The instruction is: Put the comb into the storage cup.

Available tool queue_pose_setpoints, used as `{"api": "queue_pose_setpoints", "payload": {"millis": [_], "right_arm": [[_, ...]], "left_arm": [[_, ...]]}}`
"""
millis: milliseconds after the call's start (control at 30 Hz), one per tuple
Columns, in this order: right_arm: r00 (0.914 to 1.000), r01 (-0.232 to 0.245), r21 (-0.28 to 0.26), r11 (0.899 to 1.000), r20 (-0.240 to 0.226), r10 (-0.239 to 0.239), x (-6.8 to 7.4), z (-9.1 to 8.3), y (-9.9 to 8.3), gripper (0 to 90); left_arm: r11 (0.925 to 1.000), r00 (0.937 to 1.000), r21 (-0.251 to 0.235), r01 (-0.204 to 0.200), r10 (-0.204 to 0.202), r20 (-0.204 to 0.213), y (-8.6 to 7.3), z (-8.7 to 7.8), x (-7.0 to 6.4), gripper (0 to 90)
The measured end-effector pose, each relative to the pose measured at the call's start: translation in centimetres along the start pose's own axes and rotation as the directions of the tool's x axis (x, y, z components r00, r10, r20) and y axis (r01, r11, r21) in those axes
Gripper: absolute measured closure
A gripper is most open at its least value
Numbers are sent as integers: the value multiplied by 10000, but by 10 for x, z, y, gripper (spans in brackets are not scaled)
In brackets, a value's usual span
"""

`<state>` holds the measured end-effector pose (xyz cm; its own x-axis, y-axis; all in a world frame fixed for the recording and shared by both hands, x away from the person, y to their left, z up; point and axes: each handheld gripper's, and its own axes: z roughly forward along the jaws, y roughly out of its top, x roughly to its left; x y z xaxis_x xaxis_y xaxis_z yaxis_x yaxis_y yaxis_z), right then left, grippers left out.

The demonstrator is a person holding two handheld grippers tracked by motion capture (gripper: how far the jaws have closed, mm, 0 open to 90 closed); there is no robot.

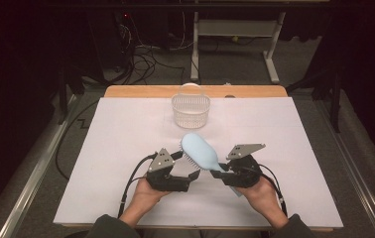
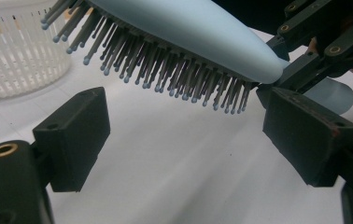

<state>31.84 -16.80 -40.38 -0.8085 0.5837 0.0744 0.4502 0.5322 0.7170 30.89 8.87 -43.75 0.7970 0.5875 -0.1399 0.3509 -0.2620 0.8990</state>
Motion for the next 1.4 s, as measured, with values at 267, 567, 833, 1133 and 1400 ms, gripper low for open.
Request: {"api": "queue_pose_setpoints", "payload": {"millis": [267, 567, 833, 1133, 1400], "right_arm": [[10000, 57, -23, 10000, 12, -57, 0, 2, 0, 698], [9999, 136, -30, 9999, -10, -136, 3, 6, 2, 697], [9996, 282, -18, 9996, 58, -282, 6, 8, 3, 697], [9988, 462, -40, 9989, 154, -462, 10, 12, 6, 697], [9971, 746, 3, 9972, 169, -746, 16, 15, 7, 699]], "left_arm": [[10000, 9997, 66, -35, 34, 249, 2, 7, -1, 141], [10000, 9994, 7, 90, -90, 322, 3, 9, -2, 140], [9996, 9990, -23, 279, -279, 338, 4, 10, -2, 141], [9987, 9983, -151, 494, -489, 314, 6, 9, -1, 141], [9984, 9976, -28, 559, -557, 416, 7, 11, -1, 139]]}}
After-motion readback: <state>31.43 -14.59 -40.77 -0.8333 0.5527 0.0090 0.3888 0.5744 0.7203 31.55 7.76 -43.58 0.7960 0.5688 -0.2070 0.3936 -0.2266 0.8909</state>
